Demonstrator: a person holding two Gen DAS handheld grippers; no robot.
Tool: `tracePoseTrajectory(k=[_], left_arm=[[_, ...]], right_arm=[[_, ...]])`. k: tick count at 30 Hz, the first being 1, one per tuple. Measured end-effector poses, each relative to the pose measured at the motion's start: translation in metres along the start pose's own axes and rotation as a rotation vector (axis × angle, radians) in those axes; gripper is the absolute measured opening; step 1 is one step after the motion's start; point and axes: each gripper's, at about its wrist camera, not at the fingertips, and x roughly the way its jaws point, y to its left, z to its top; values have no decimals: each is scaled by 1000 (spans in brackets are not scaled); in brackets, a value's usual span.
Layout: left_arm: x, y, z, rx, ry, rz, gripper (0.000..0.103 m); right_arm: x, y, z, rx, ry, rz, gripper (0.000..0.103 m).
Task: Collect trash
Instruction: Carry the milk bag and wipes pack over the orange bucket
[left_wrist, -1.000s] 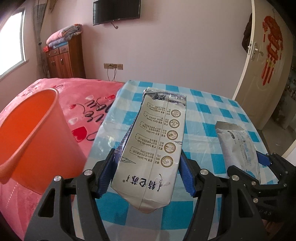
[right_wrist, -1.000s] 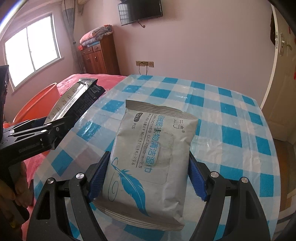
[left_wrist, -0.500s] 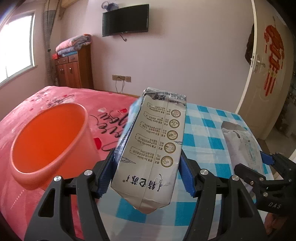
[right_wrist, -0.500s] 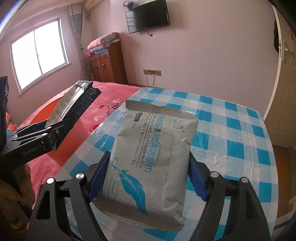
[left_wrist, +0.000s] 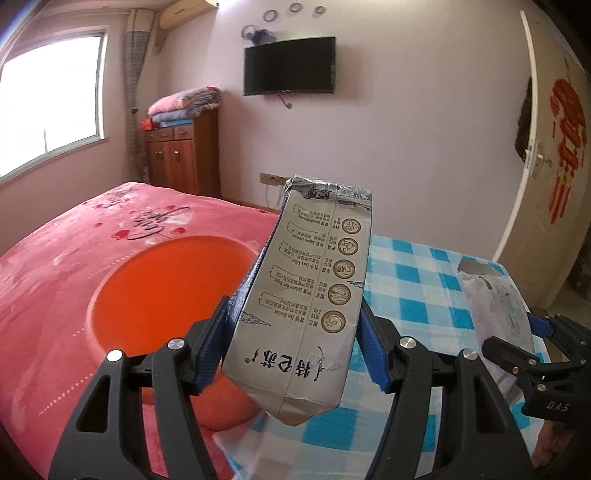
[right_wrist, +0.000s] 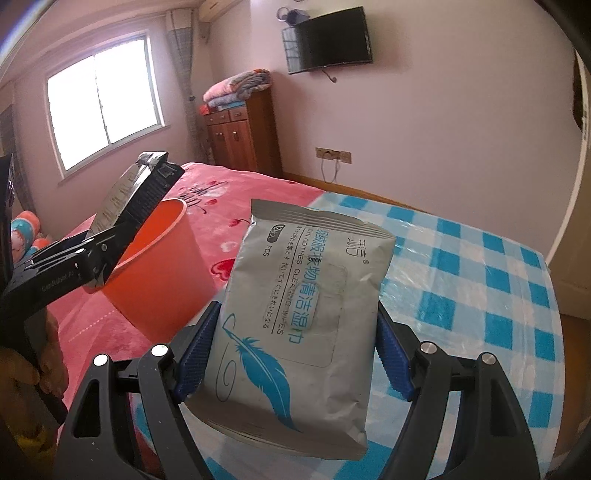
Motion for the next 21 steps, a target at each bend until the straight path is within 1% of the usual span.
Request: tracePoseTrajectory(k=[7,21], left_arm=[[-3,34,6,-40,-16,58,65],[8,95,7,-116,5,160,65]], right_arm=[[9,30,19,-49,-6,61,78],[38,103,67,-148,-20,201,78]])
